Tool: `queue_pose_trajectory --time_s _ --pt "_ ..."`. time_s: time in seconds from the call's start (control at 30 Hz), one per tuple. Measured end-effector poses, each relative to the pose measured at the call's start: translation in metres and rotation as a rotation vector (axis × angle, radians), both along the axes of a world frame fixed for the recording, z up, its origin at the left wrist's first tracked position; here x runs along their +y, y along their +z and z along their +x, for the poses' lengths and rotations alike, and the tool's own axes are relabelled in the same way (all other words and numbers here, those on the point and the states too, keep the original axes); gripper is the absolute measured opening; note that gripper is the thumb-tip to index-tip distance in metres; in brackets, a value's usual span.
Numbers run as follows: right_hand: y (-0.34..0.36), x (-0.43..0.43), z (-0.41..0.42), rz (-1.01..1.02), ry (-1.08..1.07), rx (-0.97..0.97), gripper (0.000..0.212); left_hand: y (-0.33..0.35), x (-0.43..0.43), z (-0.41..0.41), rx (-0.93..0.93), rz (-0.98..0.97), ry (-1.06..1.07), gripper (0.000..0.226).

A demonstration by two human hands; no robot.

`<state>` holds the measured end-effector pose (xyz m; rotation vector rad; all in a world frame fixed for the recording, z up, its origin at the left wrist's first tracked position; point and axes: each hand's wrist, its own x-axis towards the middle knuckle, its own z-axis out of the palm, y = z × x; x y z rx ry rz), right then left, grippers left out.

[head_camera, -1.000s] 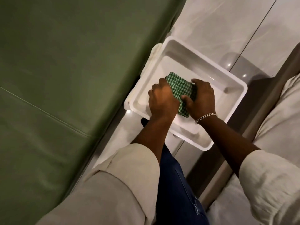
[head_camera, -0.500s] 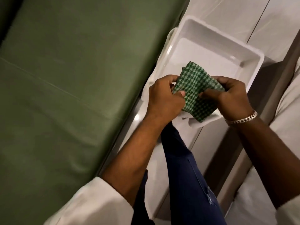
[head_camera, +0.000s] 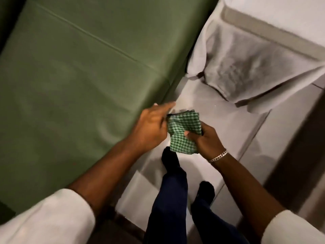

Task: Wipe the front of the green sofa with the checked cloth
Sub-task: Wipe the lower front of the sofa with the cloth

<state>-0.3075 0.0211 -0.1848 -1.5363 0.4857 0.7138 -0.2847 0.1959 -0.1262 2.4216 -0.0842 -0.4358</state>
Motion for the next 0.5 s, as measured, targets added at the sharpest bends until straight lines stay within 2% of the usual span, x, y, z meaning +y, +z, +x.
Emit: queue_pose_trajectory --time_s 0.13,0.2,0.27,0.37,0.5 --pt "-0.065 0.021 -0.036 -0.045 -0.112 -0.027 0.026 -0.035 0.046 -0.040 -0.108 0.594 -0.396 0.062" --pt "-0.082 0.031 -0.050 -0.103 -0.170 -0.064 0.030 -0.044 0.064 -0.049 -0.133 0.809 -0.577 0.069" --pt "-0.099 0.044 -0.059 -0.143 -0.229 -0.083 0.033 -0.051 0.077 -0.050 -0.201 0.904 -0.660 0.072" --pt "-0.130 0.073 -0.068 -0.120 -0.283 -0.071 0.043 -0.061 0.080 -0.049 -0.297 0.972 -0.662 0.075" --pt "-0.161 0.121 -0.092 -0.055 -0.245 -0.015 0.053 -0.075 0.082 -0.051 -0.382 1.000 -0.642 0.076"
